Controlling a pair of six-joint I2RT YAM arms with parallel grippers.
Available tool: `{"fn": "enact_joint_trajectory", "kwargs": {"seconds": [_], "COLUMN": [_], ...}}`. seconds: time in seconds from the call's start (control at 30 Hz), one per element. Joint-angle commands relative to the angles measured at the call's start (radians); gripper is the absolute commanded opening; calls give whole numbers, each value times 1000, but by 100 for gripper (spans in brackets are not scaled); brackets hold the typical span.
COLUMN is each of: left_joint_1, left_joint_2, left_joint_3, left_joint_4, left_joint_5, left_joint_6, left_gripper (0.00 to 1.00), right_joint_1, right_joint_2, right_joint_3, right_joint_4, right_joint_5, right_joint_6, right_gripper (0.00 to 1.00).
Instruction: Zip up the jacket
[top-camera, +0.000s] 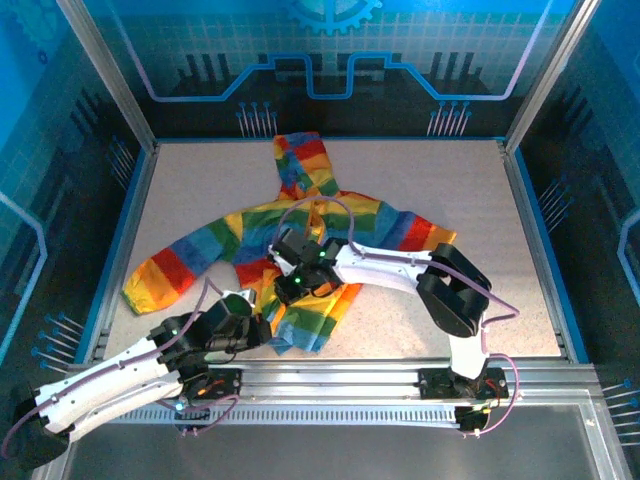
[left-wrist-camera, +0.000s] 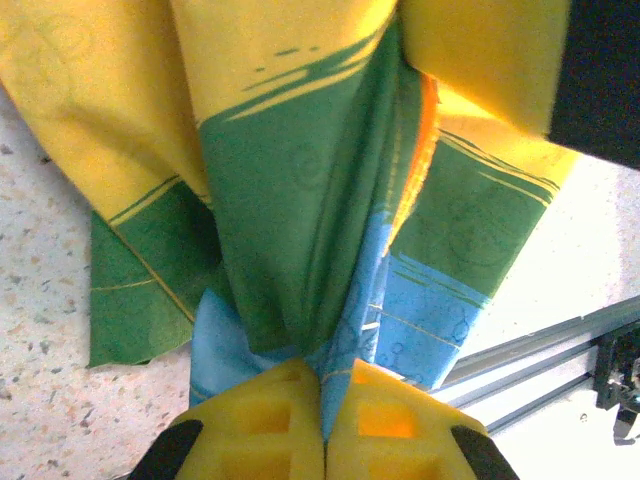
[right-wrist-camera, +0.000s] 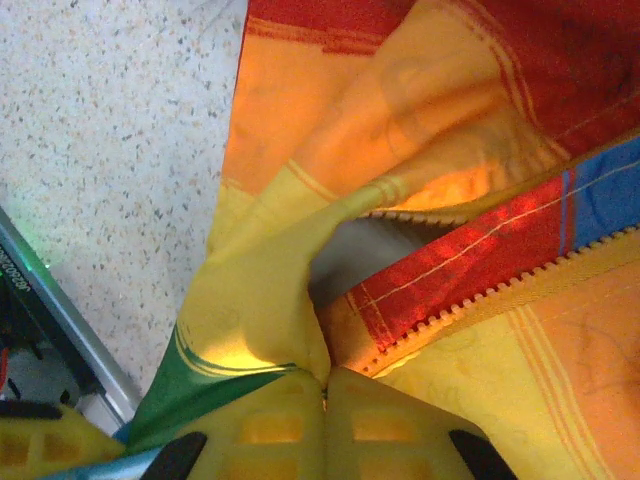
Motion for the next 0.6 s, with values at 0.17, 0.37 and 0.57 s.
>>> {"fn": "enact_joint_trajectory", "kwargs": {"seconds": [0.17, 0.37, 0.57], "left_joint_1": [-7, -7, -6], "left_joint_2": [-5, -4, -2], "left_joint_3": [9, 10, 34], "left_joint_4": [-126, -153, -179], "left_joint_5": [55, 44, 20], "left_joint_6": [14, 5, 5], "left_gripper": [0, 0, 0], "right_joint_1": [-135, -196, -256], "right_joint_2": [76, 92, 86], "right_joint_3": [84, 89, 78], "right_joint_4": [-90, -99, -69], "right_joint_5": [232, 221, 141], "right_joint_6": [-73, -97, -79], "right_gripper": [0, 0, 0]}}
